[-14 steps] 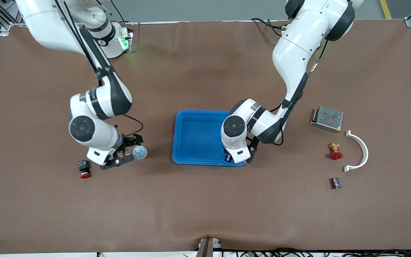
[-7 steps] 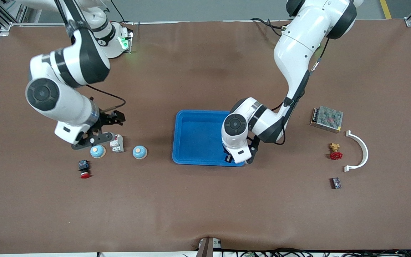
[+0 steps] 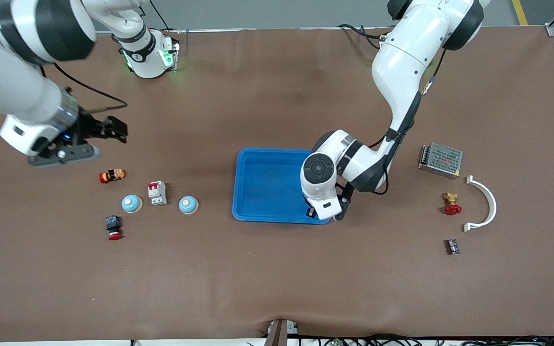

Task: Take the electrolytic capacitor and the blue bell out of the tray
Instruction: 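Raise the right gripper away while the left gripper grasps the capacitor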

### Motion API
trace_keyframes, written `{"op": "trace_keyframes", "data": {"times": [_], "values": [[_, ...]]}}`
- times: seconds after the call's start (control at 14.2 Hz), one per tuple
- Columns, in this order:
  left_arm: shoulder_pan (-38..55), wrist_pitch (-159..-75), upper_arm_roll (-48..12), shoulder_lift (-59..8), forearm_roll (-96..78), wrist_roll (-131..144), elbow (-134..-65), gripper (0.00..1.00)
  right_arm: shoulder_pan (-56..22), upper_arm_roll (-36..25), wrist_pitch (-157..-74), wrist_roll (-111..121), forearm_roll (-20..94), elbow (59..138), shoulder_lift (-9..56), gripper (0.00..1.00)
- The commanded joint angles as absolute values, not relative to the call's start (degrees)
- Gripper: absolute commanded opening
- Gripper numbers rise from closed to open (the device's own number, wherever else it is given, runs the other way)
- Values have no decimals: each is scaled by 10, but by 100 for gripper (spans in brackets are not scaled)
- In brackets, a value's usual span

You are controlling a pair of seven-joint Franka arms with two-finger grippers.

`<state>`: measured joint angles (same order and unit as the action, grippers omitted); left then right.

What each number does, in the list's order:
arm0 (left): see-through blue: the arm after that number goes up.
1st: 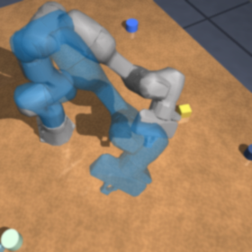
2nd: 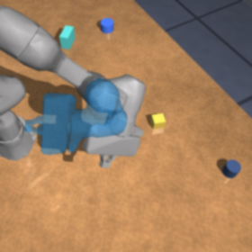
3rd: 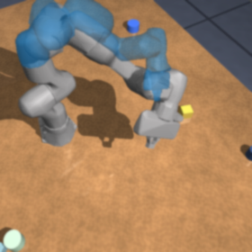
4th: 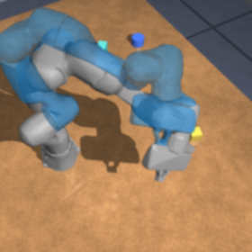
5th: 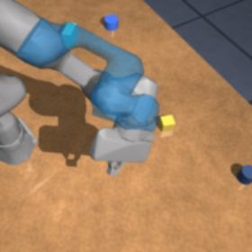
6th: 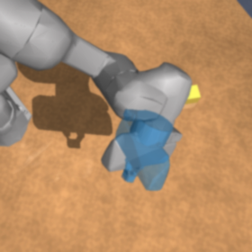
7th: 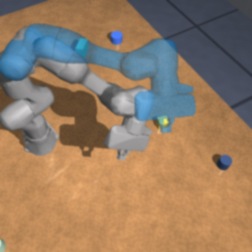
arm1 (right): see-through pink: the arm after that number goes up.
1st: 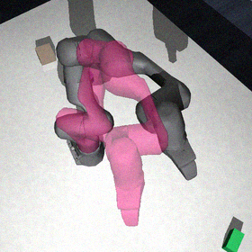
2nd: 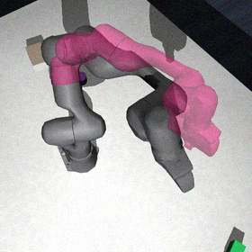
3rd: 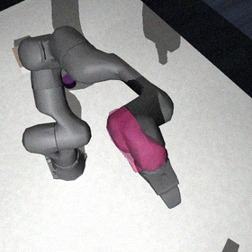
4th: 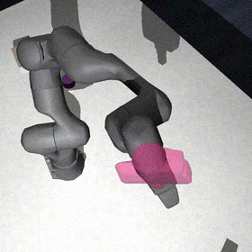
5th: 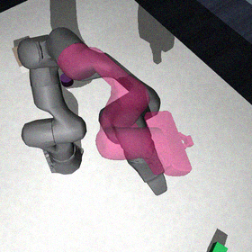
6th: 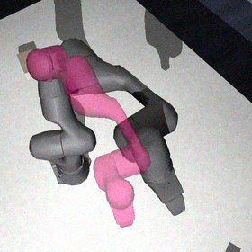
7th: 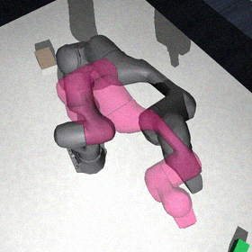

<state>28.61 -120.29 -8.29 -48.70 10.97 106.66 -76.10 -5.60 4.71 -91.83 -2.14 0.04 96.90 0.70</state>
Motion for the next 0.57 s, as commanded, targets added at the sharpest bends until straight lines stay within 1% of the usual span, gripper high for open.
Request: {"op": "trace_keyframes", "data": {"times": [0.0,0.28,0.49], "values": [[273,-1185,-83,-463,105,1034,-768,0,-21,55,-915,-21,3,1011,-51,100],[254,-1109,-88,-445,103,878,-767,0,11,55,-919,-18,3,1037,-88,100],[243,-1067,-89,-432,103,765,-768,0,46,54,-921,36,3,1039,-93,100]]}}
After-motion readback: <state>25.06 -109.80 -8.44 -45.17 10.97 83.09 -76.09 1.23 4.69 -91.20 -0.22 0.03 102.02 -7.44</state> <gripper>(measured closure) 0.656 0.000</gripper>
